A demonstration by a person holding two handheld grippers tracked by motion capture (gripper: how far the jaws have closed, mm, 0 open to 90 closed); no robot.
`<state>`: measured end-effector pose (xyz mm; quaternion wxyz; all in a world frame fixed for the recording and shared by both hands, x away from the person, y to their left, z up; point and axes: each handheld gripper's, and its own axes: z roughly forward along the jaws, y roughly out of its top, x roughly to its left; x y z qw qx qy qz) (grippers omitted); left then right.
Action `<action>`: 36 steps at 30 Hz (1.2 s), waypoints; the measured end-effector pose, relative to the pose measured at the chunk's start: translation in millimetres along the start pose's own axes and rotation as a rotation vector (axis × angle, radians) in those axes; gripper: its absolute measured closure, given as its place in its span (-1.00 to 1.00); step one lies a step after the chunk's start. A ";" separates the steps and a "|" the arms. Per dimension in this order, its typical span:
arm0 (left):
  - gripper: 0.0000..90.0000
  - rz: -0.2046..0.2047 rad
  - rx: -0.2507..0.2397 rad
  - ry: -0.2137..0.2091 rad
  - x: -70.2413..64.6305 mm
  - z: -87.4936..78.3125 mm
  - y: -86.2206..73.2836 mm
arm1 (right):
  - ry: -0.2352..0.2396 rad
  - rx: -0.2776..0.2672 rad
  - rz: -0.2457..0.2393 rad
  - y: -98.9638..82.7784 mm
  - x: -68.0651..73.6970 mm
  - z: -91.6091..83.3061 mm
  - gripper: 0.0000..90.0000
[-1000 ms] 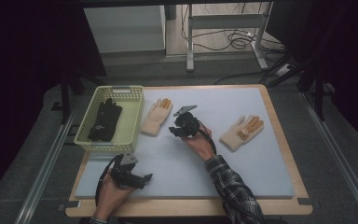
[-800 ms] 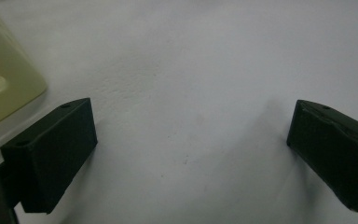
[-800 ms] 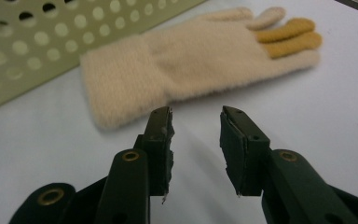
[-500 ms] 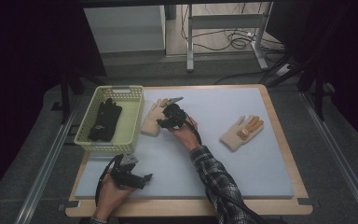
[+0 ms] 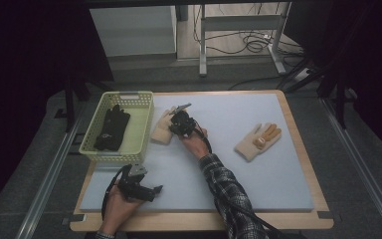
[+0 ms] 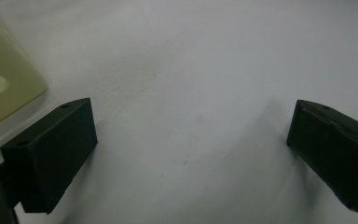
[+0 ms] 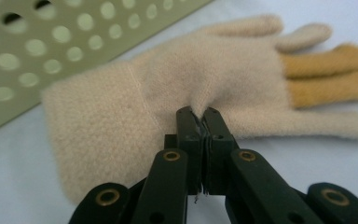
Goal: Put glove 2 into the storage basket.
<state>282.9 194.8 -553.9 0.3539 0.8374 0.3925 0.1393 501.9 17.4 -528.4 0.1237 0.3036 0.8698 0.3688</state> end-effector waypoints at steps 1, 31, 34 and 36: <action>-0.97 0.000 0.000 0.000 0.0 0.0 0.0 | 0.012 -0.009 0.009 0.3 -1.1 -5.0 0.93; -0.96 -0.002 -0.002 0.002 -0.3 0.1 -0.1 | 0.072 -0.040 -0.027 -97.7 5.4 -168.2 0.93; -0.96 -0.001 -0.002 0.002 -0.2 0.2 -0.1 | 0.052 -0.007 -0.036 -112.3 5.9 -165.6 0.87; -0.96 -0.001 -0.003 0.003 -0.2 0.1 -0.1 | 0.044 0.020 -0.025 -120.6 5.4 -162.0 0.62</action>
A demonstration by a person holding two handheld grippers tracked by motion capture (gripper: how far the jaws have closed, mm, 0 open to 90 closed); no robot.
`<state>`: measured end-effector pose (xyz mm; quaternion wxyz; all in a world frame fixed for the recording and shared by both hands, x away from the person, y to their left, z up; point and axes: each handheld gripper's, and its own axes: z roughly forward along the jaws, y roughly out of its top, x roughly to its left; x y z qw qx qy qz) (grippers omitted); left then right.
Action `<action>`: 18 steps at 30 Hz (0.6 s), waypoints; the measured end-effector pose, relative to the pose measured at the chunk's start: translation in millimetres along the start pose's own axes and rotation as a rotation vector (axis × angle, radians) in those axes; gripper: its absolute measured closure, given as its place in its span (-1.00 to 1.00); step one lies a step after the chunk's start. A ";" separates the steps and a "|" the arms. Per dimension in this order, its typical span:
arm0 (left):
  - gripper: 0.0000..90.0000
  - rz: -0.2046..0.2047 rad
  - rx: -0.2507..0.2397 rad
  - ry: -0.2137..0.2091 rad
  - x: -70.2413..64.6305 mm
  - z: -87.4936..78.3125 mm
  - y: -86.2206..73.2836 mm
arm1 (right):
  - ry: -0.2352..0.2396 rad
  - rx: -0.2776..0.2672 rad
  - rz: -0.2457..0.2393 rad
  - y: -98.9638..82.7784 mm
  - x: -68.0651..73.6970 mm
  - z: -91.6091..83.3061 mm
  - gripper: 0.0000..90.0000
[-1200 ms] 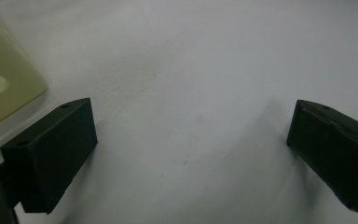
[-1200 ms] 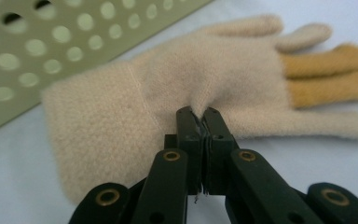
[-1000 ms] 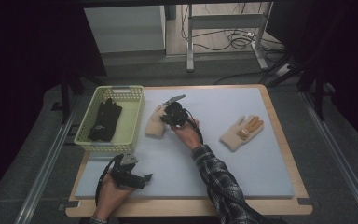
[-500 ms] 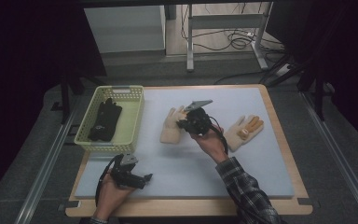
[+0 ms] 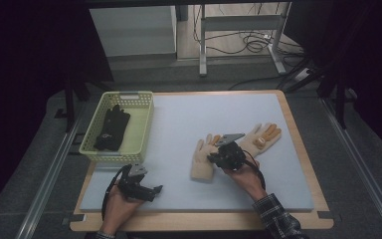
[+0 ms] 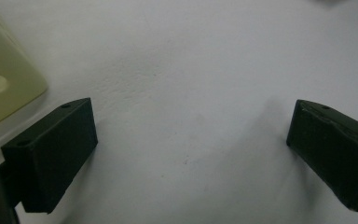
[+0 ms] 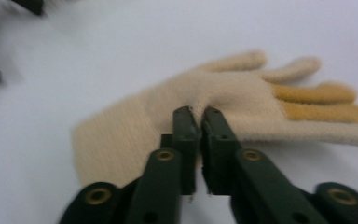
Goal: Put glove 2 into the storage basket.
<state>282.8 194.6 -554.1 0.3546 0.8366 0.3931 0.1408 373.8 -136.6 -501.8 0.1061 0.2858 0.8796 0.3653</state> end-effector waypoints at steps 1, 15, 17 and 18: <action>-0.96 0.000 0.000 0.000 0.0 0.0 0.0 | 0.001 0.003 0.022 -4.2 -1.3 0.9 0.43; -0.96 0.000 0.000 0.000 0.0 0.0 0.0 | -0.127 -0.052 0.083 -9.7 -33.6 -30.5 0.16; -0.96 -0.001 0.000 0.000 -0.1 0.0 0.0 | -0.155 -0.049 0.104 -11.7 -44.3 -35.0 0.17; -0.96 -0.002 -0.001 0.000 -0.1 0.1 0.0 | -0.168 -0.049 0.115 -13.0 -49.9 -37.4 0.19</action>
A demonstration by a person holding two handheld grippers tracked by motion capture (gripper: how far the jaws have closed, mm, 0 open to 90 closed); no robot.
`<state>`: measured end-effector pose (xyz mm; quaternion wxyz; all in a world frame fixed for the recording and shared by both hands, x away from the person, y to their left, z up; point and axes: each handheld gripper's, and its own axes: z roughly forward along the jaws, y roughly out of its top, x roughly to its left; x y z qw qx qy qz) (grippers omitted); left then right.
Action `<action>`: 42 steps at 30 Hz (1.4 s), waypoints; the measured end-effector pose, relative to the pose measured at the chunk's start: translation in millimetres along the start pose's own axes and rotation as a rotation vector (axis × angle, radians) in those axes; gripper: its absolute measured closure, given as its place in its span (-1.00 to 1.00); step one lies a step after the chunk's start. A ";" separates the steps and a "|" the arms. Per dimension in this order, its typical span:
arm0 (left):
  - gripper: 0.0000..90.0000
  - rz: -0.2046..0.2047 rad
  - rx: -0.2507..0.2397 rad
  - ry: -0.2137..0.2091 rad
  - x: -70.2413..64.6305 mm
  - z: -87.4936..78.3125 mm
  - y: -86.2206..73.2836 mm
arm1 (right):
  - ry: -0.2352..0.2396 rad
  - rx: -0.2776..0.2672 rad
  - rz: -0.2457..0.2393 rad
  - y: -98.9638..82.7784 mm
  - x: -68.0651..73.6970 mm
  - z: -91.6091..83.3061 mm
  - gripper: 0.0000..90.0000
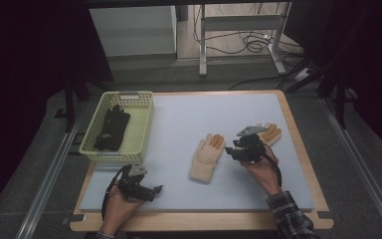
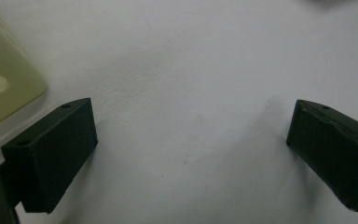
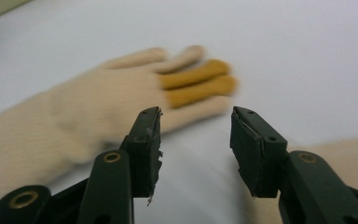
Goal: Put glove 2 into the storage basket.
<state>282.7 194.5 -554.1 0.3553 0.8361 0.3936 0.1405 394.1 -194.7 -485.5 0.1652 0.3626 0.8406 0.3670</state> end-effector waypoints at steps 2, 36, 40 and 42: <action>-0.96 0.002 0.002 0.000 0.2 -0.2 0.0 | -0.029 0.005 0.015 -0.9 -11.9 -3.0 0.22; -0.96 0.005 0.004 0.000 0.4 -0.3 0.0 | -0.248 0.028 0.111 -35.6 -72.3 -11.3 0.37; -0.96 0.003 0.002 0.000 0.2 -0.1 0.0 | -0.222 0.004 0.096 -30.2 -64.3 -22.5 0.37; -0.96 0.002 0.002 0.000 0.2 -0.1 0.0 | -0.206 -0.007 0.084 -26.7 -58.2 -28.8 0.37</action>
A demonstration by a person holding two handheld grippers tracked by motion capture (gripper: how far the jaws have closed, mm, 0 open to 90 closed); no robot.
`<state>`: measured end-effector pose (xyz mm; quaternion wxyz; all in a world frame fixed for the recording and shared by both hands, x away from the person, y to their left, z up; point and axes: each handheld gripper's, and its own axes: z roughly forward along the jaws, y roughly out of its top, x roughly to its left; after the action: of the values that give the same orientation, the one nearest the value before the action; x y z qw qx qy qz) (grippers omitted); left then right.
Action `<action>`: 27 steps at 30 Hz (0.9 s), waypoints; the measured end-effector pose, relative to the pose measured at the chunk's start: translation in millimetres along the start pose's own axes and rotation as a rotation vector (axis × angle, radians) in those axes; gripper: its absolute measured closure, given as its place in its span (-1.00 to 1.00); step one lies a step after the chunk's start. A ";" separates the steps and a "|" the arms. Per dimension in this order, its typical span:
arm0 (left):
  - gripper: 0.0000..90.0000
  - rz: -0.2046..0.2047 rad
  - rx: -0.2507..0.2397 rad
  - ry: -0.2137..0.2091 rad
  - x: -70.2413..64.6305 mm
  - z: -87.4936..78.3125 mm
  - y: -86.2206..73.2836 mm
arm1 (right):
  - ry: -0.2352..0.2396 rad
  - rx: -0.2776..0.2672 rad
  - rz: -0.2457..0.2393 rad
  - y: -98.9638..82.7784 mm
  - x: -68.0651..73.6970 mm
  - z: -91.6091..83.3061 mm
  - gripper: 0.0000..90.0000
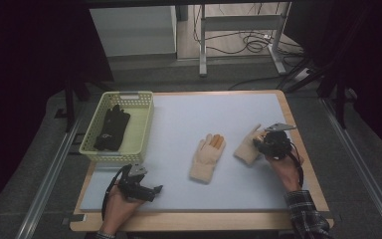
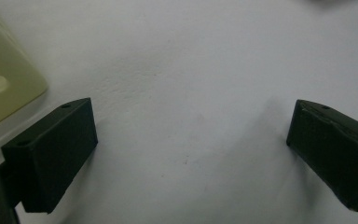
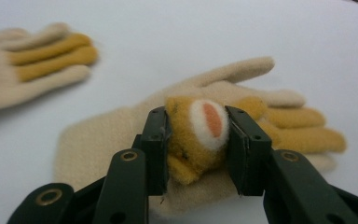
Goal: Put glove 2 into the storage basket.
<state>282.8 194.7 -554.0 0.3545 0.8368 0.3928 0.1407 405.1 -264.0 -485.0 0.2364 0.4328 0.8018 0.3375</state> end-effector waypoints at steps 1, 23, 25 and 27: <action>-0.96 0.000 0.000 0.000 0.0 0.0 0.0 | 0.007 -0.010 -0.006 1.6 2.7 -3.8 0.37; -0.96 0.000 -0.002 0.001 0.0 0.1 0.0 | 0.310 -0.105 -0.181 41.6 109.6 -26.5 0.37; -0.96 0.000 -0.002 0.001 0.0 0.1 0.0 | 0.324 -0.100 -0.194 43.7 120.5 -18.3 0.36; -0.96 -0.003 -0.005 0.001 -0.2 0.3 0.0 | 0.327 -0.097 -0.206 44.2 126.7 -12.2 0.36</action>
<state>282.8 194.4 -554.3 0.3565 0.8354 0.3938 0.1415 355.4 -142.4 -455.0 0.1570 0.2762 0.8523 0.4155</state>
